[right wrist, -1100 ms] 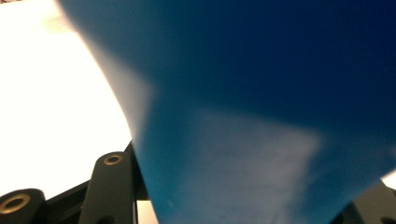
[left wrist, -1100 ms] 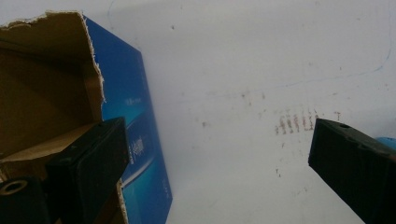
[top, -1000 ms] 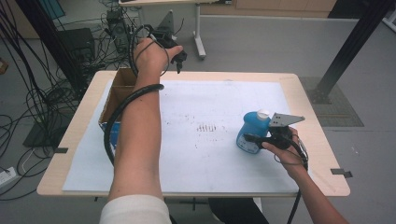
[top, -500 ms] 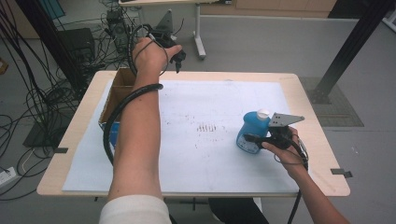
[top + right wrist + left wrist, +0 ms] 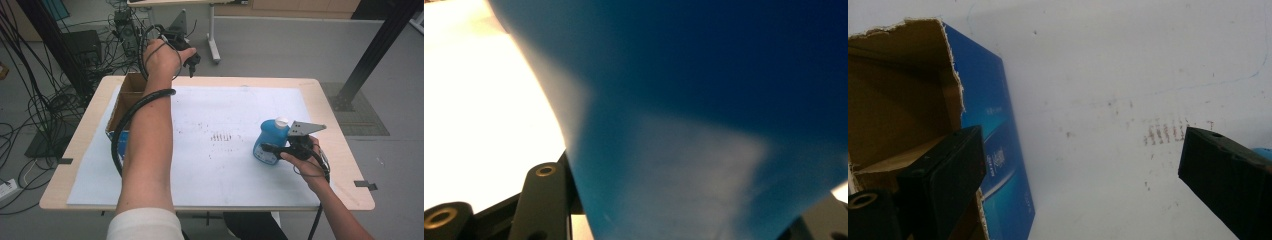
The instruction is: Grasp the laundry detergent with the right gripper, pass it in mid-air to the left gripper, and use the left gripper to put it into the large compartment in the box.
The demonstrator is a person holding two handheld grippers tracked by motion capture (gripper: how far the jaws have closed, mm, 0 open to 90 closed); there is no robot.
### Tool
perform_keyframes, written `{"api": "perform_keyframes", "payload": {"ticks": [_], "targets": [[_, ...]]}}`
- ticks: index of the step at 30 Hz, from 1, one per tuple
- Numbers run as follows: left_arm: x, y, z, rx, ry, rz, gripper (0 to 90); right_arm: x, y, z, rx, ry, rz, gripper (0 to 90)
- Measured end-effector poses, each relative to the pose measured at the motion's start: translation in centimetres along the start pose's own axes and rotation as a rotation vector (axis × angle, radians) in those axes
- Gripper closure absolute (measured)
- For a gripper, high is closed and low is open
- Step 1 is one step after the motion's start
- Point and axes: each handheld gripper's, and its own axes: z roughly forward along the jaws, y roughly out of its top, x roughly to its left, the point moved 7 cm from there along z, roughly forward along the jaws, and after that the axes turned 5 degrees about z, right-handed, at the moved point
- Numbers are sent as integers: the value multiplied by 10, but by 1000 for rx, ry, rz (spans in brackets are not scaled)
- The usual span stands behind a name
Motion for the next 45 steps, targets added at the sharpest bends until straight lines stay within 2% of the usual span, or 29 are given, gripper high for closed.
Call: {"api": "perform_keyframes", "payload": {"ticks": [45], "targets": [[-1,1,-2,-6,0,1,57,0,0,0,-1,1,-3,438]]}}
